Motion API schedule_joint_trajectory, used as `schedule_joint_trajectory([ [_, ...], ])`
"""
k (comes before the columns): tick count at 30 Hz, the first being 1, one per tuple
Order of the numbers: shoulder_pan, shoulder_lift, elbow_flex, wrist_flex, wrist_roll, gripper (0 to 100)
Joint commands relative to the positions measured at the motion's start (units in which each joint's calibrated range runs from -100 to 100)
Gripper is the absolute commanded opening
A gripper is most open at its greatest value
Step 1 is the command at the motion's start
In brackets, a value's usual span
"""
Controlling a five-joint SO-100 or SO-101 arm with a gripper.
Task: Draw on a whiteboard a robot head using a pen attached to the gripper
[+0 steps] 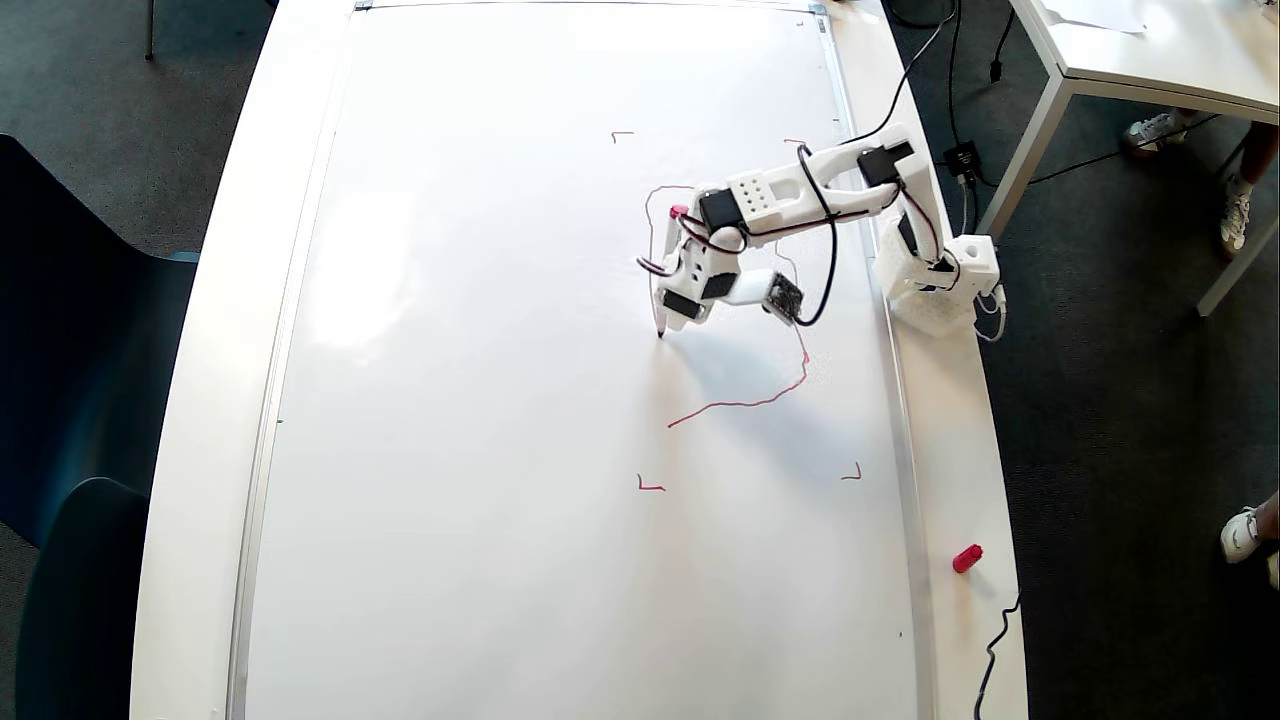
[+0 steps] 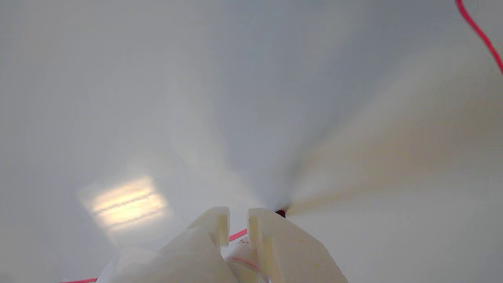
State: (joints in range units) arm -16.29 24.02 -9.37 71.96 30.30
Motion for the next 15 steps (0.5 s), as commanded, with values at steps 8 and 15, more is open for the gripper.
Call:
schedule_joint_trajectory([
  [8,-9.9,4.2,-7.38,0.85,-5.26,1],
  [15,-13.21,6.8,-11.29,0.85,-6.87,1],
])
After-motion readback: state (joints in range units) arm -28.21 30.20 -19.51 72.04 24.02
